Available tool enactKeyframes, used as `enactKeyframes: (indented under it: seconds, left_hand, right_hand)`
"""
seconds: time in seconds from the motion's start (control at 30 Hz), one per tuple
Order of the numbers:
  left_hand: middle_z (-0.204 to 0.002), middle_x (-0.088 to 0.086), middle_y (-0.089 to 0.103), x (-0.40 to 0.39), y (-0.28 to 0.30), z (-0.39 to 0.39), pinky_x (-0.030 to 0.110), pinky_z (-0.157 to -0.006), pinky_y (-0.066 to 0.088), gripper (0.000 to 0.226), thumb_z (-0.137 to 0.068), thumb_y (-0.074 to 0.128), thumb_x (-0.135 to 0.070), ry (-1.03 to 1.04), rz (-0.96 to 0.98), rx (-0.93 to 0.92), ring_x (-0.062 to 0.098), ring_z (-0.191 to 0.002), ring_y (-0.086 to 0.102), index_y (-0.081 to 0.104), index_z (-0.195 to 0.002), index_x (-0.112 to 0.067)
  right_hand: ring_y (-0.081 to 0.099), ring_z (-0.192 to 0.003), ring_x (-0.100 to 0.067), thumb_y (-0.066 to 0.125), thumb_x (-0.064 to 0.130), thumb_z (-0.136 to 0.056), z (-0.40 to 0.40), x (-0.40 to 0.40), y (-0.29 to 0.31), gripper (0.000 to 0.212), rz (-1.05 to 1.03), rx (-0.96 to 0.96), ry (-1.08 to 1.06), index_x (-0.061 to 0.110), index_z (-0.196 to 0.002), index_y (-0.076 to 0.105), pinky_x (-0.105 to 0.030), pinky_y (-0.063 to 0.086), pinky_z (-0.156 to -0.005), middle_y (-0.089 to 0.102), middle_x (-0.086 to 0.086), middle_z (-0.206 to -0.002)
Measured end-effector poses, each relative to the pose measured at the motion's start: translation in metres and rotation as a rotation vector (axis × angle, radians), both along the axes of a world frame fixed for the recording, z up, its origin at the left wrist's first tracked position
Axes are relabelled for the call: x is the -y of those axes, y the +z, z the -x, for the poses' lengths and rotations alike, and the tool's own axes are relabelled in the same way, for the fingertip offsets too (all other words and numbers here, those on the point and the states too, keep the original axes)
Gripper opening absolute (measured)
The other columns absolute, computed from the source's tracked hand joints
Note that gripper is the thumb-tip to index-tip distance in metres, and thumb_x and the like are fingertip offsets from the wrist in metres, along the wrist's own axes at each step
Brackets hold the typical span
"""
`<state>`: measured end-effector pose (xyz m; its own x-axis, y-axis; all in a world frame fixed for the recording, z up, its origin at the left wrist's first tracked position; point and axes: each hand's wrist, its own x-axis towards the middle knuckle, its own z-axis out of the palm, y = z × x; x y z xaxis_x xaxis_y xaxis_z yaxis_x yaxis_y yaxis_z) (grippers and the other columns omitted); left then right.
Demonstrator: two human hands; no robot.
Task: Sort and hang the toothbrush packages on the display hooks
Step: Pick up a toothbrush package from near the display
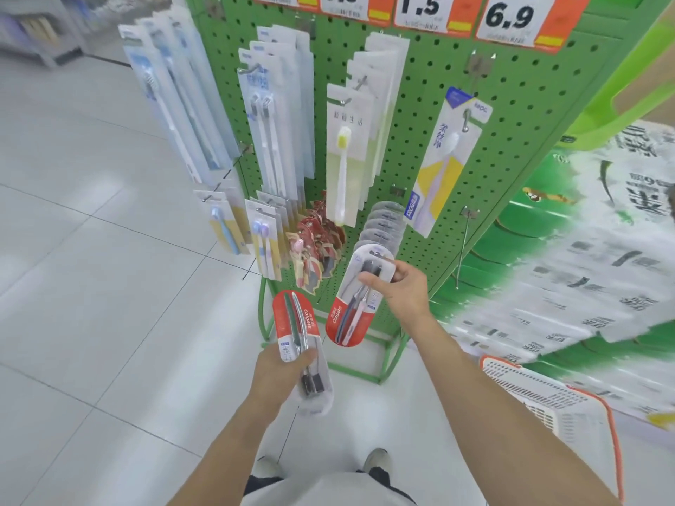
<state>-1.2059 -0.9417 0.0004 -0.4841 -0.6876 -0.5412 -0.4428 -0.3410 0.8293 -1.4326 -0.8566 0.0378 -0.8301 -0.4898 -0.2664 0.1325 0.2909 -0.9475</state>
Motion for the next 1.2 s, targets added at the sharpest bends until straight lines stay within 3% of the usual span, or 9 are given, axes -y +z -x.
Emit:
enactKeyframes:
  seconds: [0.3, 0.43, 0.6, 0.73, 0.9, 1.03, 1.13, 1.2]
  left_hand:
    - [-0.098, 0.003, 0.078, 0.001, 0.005, 0.007, 0.041, -0.089, 0.058, 0.021, -0.087, 0.077, -0.017, -0.079, -0.036, 0.003, 0.024, -0.094, 0.074, 0.072, -0.108, -0.015]
    - [-0.098, 0.001, 0.078, 0.001, 0.011, 0.010, 0.037, -0.086, 0.058, 0.022, -0.088, 0.076, -0.019, -0.130, -0.021, 0.012, 0.022, -0.093, 0.074, 0.071, -0.109, -0.017]
    - [-0.098, -0.001, 0.078, -0.001, 0.015, 0.008, 0.022, -0.071, 0.052, 0.021, -0.089, 0.075, -0.016, -0.115, -0.011, 0.011, 0.015, -0.089, 0.073, 0.072, -0.109, -0.018]
    - [-0.095, -0.002, 0.078, -0.003, 0.015, 0.005, 0.021, -0.070, 0.052, 0.020, -0.089, 0.075, -0.016, -0.116, -0.005, 0.019, 0.014, -0.087, 0.073, 0.072, -0.108, -0.018]
    - [-0.094, -0.001, 0.078, -0.008, 0.017, 0.001, 0.021, -0.069, 0.053, 0.018, -0.089, 0.075, -0.016, -0.106, -0.009, 0.016, 0.017, -0.088, 0.074, 0.072, -0.107, -0.017]
    - [-0.096, -0.001, 0.078, -0.009, 0.018, -0.005, 0.020, -0.068, 0.052, 0.020, -0.089, 0.075, -0.016, -0.106, -0.005, 0.022, 0.013, -0.085, 0.073, 0.071, -0.109, -0.017]
    - [-0.098, -0.002, 0.077, -0.010, 0.020, -0.009, 0.021, -0.070, 0.053, 0.022, -0.089, 0.075, -0.017, -0.110, 0.000, 0.017, 0.014, -0.089, 0.073, 0.071, -0.111, -0.018]
    - [-0.099, -0.003, 0.078, -0.010, 0.021, -0.011, 0.023, -0.073, 0.053, 0.022, -0.090, 0.074, -0.017, -0.109, -0.014, 0.005, 0.014, -0.091, 0.073, 0.071, -0.111, -0.019]
  right_hand:
    - [0.073, -0.083, -0.021, 0.098, 0.027, -0.059, 0.017, 0.008, 0.000, 0.051, -0.132, 0.053, 0.007, 0.013, -0.090, 0.060, -0.037, 0.061, -0.076, 0.074, -0.001, -0.090]
    - [0.054, -0.068, -0.009, 0.098, 0.025, -0.061, 0.018, 0.013, 0.005, 0.051, -0.164, 0.019, 0.047, 0.017, -0.085, 0.053, -0.023, 0.045, -0.060, 0.054, 0.006, -0.078]
    - [0.059, -0.069, -0.010, 0.099, 0.022, -0.058, 0.023, 0.013, 0.000, 0.044, -0.159, 0.045, 0.059, 0.018, -0.075, 0.059, -0.023, 0.049, -0.064, 0.061, 0.007, -0.074]
    - [0.067, -0.074, -0.012, 0.099, 0.032, -0.056, 0.023, 0.015, -0.002, 0.038, -0.173, 0.039, -0.026, 0.022, -0.072, 0.066, -0.031, 0.057, -0.075, 0.071, 0.007, -0.079]
    - [0.064, -0.075, -0.006, 0.097, 0.039, -0.060, 0.020, 0.016, -0.005, 0.034, -0.180, 0.096, -0.098, 0.022, -0.070, 0.069, -0.028, 0.049, -0.077, 0.070, 0.010, -0.078]
    - [0.066, -0.087, -0.017, 0.098, 0.040, -0.055, 0.020, 0.020, -0.006, 0.050, -0.195, 0.140, -0.143, 0.018, -0.085, 0.064, -0.035, 0.054, -0.083, 0.070, 0.002, -0.092]
    - [0.068, -0.101, -0.022, 0.100, 0.044, -0.048, 0.017, 0.022, -0.005, 0.081, -0.218, 0.123, -0.175, 0.012, -0.113, 0.064, -0.042, 0.055, -0.096, 0.071, -0.003, -0.111]
    - [0.064, -0.106, -0.020, 0.099, 0.035, -0.055, 0.013, 0.021, -0.004, 0.091, -0.218, 0.110, -0.179, 0.007, -0.130, 0.056, -0.039, 0.051, -0.103, 0.067, -0.003, -0.120]
